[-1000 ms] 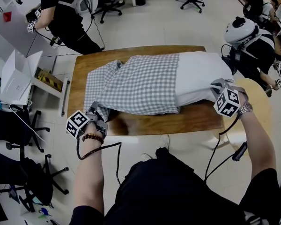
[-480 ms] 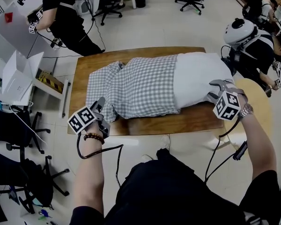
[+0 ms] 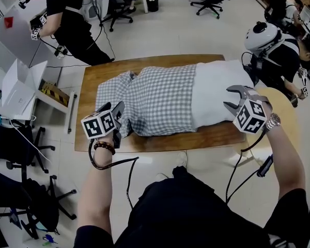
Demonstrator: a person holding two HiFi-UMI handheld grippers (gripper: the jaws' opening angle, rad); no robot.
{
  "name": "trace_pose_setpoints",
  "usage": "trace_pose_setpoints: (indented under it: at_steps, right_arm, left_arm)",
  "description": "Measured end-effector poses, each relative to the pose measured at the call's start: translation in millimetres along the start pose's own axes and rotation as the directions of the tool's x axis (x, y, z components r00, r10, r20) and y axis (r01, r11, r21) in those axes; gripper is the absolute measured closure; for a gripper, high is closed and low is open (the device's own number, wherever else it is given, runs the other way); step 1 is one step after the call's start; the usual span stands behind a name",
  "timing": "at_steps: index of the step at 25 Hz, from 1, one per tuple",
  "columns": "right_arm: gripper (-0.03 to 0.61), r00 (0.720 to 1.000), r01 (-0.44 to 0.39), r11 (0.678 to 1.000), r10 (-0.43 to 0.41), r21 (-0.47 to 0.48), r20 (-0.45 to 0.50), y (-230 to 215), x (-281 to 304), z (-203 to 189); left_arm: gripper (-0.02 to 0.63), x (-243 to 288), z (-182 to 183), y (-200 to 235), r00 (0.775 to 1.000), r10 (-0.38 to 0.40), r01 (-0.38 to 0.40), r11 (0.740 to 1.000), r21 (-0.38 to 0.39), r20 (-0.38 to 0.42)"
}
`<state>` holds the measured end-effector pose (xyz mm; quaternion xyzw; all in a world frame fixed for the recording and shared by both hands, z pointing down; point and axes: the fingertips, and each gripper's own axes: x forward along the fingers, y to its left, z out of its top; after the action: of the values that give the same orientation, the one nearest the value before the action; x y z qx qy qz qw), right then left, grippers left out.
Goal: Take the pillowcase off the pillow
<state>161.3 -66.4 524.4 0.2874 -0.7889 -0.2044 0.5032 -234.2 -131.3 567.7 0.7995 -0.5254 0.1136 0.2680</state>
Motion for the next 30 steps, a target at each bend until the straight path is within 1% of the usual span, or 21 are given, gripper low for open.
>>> trace_pose_setpoints:
  at_steps: [5, 11, 17, 23, 27, 30]
  right_arm:
    - [0.380, 1.000, -0.009, 1.000, 0.009, 0.002, 0.025, -4.8, 18.0, 14.1]
    - [0.339, 0.997, -0.063, 0.998, 0.062, 0.023, 0.039, -20.7, 51.7, 31.4]
    - [0.298, 0.993, -0.112, 0.992, 0.110, 0.053, 0.038, -42.3, 78.3, 24.0]
    - [0.285, 0.988, -0.149, 0.987, 0.146, 0.061, 0.045, -65.8, 101.7, 7.3]
    - [0.267, 0.978, -0.202, 0.977, 0.198, 0.067, 0.066, -79.6, 116.6, -1.8]
    - [0.265, 0.964, -0.255, 0.965, 0.250, 0.059, 0.087, -85.5, 123.1, -5.3]
  left_arm:
    - [0.331, 17.5, -2.0, -14.9, 0.997, 0.001, 0.008, 0.991, 0.131, -0.071]
    - [0.319, 47.3, 8.5, -9.5, 0.990, 0.004, 0.030, 0.971, 0.237, -0.141]
    - [0.313, 83.5, 15.3, -8.6, 0.979, -0.003, 0.067, 0.950, 0.306, -0.206]
    - [0.311, 124.5, 14.6, -13.0, 0.964, 0.002, 0.105, 0.914, 0.392, -0.265]
    - [0.308, 151.4, 19.6, -11.7, 0.952, 0.003, 0.138, 0.888, 0.439, -0.306]
    - [0.307, 169.0, 25.4, -7.7, 0.943, 0.005, 0.158, 0.873, 0.462, -0.332]
